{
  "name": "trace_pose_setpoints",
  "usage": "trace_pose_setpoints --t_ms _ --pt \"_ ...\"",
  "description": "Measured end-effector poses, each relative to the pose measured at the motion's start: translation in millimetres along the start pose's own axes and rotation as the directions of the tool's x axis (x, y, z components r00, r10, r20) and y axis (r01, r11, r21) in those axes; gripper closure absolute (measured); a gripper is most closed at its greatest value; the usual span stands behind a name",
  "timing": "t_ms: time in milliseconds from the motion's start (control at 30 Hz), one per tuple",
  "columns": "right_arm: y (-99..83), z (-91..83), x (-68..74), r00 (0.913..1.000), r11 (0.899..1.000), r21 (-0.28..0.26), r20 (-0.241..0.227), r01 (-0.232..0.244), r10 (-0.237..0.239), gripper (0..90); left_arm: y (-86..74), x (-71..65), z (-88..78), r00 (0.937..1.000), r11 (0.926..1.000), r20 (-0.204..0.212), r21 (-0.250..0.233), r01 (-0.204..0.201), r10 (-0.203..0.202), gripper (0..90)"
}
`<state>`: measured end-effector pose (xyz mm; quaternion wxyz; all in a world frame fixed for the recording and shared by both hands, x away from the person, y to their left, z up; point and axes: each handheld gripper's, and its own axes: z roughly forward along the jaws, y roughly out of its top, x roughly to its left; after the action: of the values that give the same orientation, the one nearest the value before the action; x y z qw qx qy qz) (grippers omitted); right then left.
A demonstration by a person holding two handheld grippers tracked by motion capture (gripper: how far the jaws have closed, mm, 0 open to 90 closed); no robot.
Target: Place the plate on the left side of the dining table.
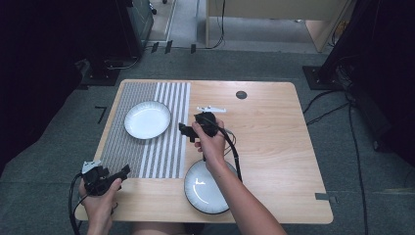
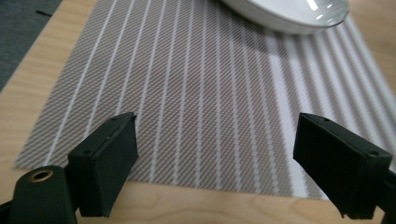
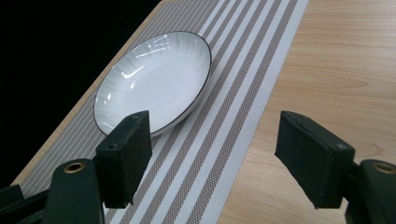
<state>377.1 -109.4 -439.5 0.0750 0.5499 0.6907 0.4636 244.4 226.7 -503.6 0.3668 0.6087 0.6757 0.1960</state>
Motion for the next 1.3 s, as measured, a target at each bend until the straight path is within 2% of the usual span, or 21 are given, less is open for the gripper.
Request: trace_pose_setpoints --t_ms 67,133,233,333,400,467,500,533,600,733,900,1033,1300 --pt "-2.3 -4.3 -1.3 1.0 1.0 0.002 -0.001 0.004 -0.004 26.6 -4.3 1.4 1.5 0.9994 0.9992 -0.012 0.023 -0.031 0.032 13.5" --pt "-4.4 -10.1 -3.2 1.0 1.0 -0.003 0.001 0.002 -0.002 26.6 -6.6 2.3 2.2 0.9968 0.9966 -0.011 0.026 -0.079 0.079 13.5" --pt "-7.1 -18.6 -6.2 0.9998 1.0 -0.013 -0.004 -0.019 0.019 26.7 -9.4 2.0 3.2 0.9905 0.9904 -0.013 0.022 -0.137 0.137 13.0" --pt "-11.2 -27.5 -8.6 0.9997 0.999 -0.023 -0.009 -0.024 0.024 26.7 -11.7 1.7 4.1 0.9893 0.9893 -0.007 0.006 -0.146 0.146 10.1" --pt "-14.0 -33.6 -10.6 0.9997 0.999 -0.026 -0.01 -0.024 0.023 26.7 -13.8 0.0 4.6 0.9864 0.9866 -0.02 -0.001 -0.163 0.163 9.7" --pt "-16.8 -41.4 -14.0 0.9995 0.999 -0.029 -0.016 -0.028 0.027 26.7 -15.9 -5.0 6.7 0.976 0.9778 -0.059 0.009 -0.209 0.21 9.7" --pt "-17.6 -44.1 -15.7 0.9995 0.999 -0.032 -0.016 -0.028 0.027 26.7 -16.8 -9.7 8.7 0.9625 0.967 -0.093 0.031 -0.253 0.255 9.7" --pt "-18.8 -48.8 -18.3 0.9994 0.999 -0.037 -0.015 -0.03 0.03 26.7 -17.0 -11.5 9.2 0.9577 0.9628 -0.1 0.037 -0.268 0.27 9.3" --pt "-20.9 -56.1 -22.8 0.9993 0.998 -0.05 -0.014 -0.035 0.035 26.8 -16.7 -10.5 9.2 0.961 0.9654 -0.092 0.034 -0.258 0.261 9.3" --pt "-27.3 -72.5 -35.0 0.9986 0.996 -0.078 -0.01 -0.053 0.052 26.9 -16.7 -11.1 9.6 0.9601 0.9649 -0.096 0.035 -0.26 0.263 9.1" --pt "-38.5 -89.4 -50.4 0.9983 0.995 -0.082 0.007 -0.057 0.058 27.0 -16.7 -11.2 9.6 0.9602 0.965 -0.096 0.036 -0.26 0.262 9.1" --pt "-46.0 -99.5 -59.2 0.9979 0.995 -0.09 0.048 -0.04 0.044 27.2 -16.7 -11.2 9.6 0.9603 0.9651 -0.097 0.036 -0.259 0.262 9.1" --pt "-65.5 -123.0 -86.0 0.9932 0.992 -0.103 0.084 -0.071 0.08 27.3 -16.7 -11.2 9.6 0.9604 0.9652 -0.097 0.035 -0.259 0.261 9.1"
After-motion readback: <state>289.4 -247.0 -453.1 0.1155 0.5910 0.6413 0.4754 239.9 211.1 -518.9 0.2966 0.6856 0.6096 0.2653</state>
